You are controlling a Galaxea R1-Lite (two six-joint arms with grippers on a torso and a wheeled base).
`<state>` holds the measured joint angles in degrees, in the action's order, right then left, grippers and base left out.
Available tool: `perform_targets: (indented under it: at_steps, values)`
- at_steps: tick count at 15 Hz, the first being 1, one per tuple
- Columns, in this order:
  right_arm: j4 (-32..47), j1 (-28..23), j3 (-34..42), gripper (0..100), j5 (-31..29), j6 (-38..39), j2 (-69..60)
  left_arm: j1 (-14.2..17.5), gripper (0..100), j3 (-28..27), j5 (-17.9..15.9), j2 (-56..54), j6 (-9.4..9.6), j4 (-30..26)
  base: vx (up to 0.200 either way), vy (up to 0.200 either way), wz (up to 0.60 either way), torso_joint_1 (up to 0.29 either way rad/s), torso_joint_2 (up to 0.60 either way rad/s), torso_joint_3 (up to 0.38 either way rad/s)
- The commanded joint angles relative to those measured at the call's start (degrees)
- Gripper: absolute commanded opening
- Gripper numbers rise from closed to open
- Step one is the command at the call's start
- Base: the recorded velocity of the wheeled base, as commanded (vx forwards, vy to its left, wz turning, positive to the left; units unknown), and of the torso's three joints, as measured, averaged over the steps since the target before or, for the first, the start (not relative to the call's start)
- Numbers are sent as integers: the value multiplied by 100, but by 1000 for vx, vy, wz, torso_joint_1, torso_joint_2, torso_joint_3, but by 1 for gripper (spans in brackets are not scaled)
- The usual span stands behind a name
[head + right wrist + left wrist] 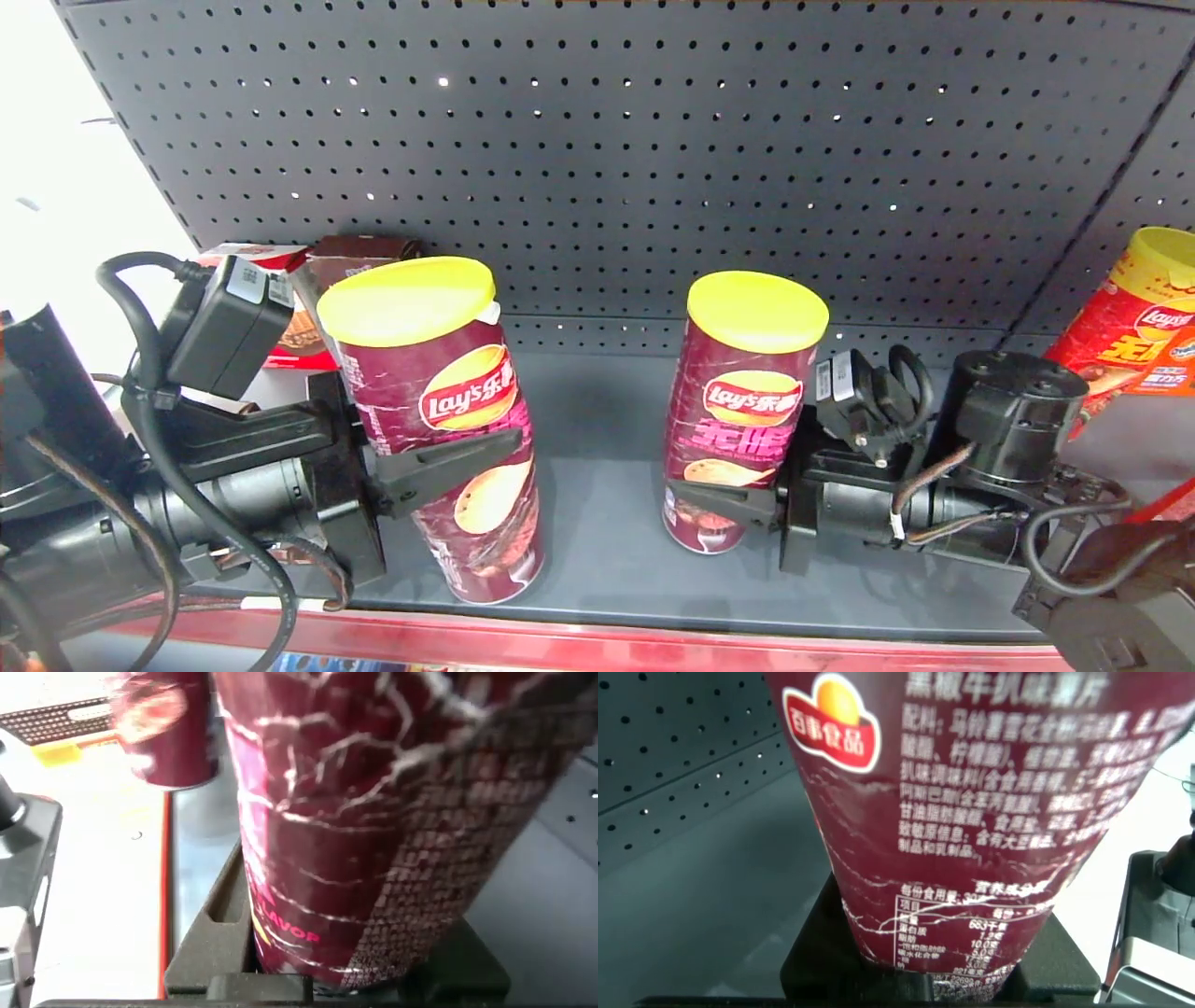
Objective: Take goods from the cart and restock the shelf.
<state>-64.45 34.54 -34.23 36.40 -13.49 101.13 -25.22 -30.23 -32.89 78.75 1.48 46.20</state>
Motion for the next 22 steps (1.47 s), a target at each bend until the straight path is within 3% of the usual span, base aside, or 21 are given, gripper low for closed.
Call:
perform_targets:
  at_steps: [1, 11, 12, 17, 22]
  values:
    - [-120, 80, 303, 0, -1, -4, -15, 0, 0, 9, 2, 0, 2, 3, 0, 0, 0, 0, 0, 0]
    - [-173, 53, 365, 0, 43, -4, 170, 0, 0, 9, 2, 0, 2, 3, 0, 0, 0, 0, 0, 0]
    - [-217, 62, 365, 100, 43, -4, 205, 0, 0, 9, 2, 0, 2, 3, 0, 0, 0, 0, 0, 0]
    - [-243, 53, 488, 100, 34, 5, 12, 0, 0, 35, 2, 0, 2, 3, 0, 0, 0, 0, 0, 0]
    - [-182, -202, 1279, 100, -1, 5, -1307, 0, 0, 97, -7, 0, 2, 3, 0, 0, 0, 0, 0, 0]
